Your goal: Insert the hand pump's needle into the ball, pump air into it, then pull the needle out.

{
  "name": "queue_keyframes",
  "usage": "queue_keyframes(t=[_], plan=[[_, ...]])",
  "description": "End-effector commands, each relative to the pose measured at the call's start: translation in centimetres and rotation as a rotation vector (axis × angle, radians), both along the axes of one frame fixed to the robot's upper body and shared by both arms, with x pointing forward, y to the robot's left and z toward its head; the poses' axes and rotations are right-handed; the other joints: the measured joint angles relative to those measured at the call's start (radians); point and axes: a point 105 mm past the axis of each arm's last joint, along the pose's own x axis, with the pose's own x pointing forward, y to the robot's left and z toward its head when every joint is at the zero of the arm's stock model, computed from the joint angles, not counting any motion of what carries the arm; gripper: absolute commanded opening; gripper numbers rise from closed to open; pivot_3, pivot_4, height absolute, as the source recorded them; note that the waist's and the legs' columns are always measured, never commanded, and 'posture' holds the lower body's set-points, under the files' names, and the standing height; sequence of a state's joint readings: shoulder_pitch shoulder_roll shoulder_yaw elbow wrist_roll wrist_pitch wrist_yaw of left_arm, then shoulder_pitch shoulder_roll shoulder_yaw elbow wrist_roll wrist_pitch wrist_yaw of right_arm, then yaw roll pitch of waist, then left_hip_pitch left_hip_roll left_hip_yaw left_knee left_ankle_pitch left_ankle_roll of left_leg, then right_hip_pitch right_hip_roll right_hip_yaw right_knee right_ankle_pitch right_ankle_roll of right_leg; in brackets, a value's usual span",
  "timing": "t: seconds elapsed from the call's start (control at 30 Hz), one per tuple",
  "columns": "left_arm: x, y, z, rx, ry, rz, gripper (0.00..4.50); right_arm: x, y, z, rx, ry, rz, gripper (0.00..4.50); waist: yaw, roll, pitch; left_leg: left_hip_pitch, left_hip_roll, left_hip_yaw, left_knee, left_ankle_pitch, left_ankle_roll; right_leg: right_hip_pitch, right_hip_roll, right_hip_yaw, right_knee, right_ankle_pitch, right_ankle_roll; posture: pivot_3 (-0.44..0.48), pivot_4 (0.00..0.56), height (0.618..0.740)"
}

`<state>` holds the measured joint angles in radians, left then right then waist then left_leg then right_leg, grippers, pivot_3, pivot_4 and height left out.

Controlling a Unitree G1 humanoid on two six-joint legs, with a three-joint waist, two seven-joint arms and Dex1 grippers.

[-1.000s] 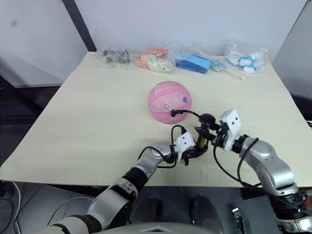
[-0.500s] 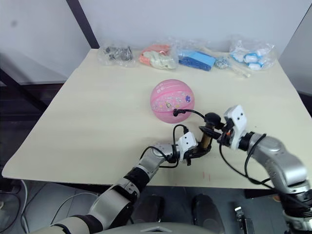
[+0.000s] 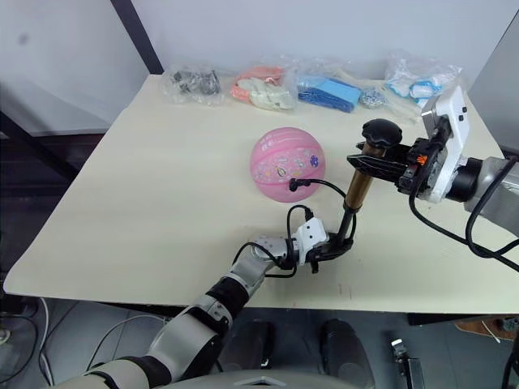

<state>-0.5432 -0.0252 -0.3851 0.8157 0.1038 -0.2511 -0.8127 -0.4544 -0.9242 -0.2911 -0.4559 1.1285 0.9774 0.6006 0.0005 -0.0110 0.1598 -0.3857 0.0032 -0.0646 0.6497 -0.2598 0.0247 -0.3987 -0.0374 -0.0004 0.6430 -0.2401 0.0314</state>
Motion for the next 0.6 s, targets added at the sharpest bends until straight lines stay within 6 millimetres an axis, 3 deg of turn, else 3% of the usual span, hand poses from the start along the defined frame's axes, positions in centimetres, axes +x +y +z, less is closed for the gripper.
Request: queue_keyframes(t=[0.03,0.13,0.23,0.43,0.5,0.6], plan=[[-1.0,1.8,-3.3,0.094,0.095,0.020,1.12,-0.8,-0.1,2.6,0.003,-0.137,-0.009,1.05,0.000,0.000,0.000,0.000,0.000,0.000,0.000,0.000,0.000,0.000,0.000,0.000,0.000,0.000,0.000,0.000,0.150,0.740],[-1.0,1.9,-3.4,0.095,0.096,0.021,1.12,-0.2,0.2,-0.3,-0.017,-0.067,-0.021,1.05,0.001,0.000,0.000,0.000,0.000,0.000,0.000,0.000,0.000,0.000,0.000,0.000,0.000,0.000,0.000,0.000,0.150,0.740],[-0.9,1.7,-3.3,0.096,0.096,0.021,1.12,0.9,0.0,-5.5,-0.074,0.045,-0.061,1.05,0.000,-0.005,-0.004,0.002,0.000,0.000,0.000,0.000,0.000,0.002,0.001,0.000,0.000,0.000,0.000,0.000,0.150,0.740],[-1.2,2.2,-3.4,0.090,0.092,0.023,1.12,0.8,1.2,-12.6,-0.112,0.176,-0.057,1.05,-0.012,-0.012,-0.012,0.006,0.002,0.000,0.001,0.000,0.000,0.005,0.003,0.000,0.001,-0.002,0.005,0.000,0.150,0.740],[-1.6,2.4,-3.4,0.084,0.090,0.022,1.12,0.7,1.8,-16.8,-0.114,0.268,-0.086,1.05,-0.016,-0.013,-0.016,0.008,0.004,0.000,-0.001,0.000,0.000,0.006,0.004,0.000,0.001,-0.002,0.004,0.000,0.150,0.740],[-2.2,2.4,-3.3,0.077,0.086,0.020,1.12,-1.1,3.0,-23.7,-0.157,0.410,-0.083,1.05,-0.020,-0.018,-0.028,0.010,0.006,0.000,-0.002,0.000,0.000,0.007,0.007,0.001,0.001,-0.003,-0.001,0.000,0.150,0.740]])
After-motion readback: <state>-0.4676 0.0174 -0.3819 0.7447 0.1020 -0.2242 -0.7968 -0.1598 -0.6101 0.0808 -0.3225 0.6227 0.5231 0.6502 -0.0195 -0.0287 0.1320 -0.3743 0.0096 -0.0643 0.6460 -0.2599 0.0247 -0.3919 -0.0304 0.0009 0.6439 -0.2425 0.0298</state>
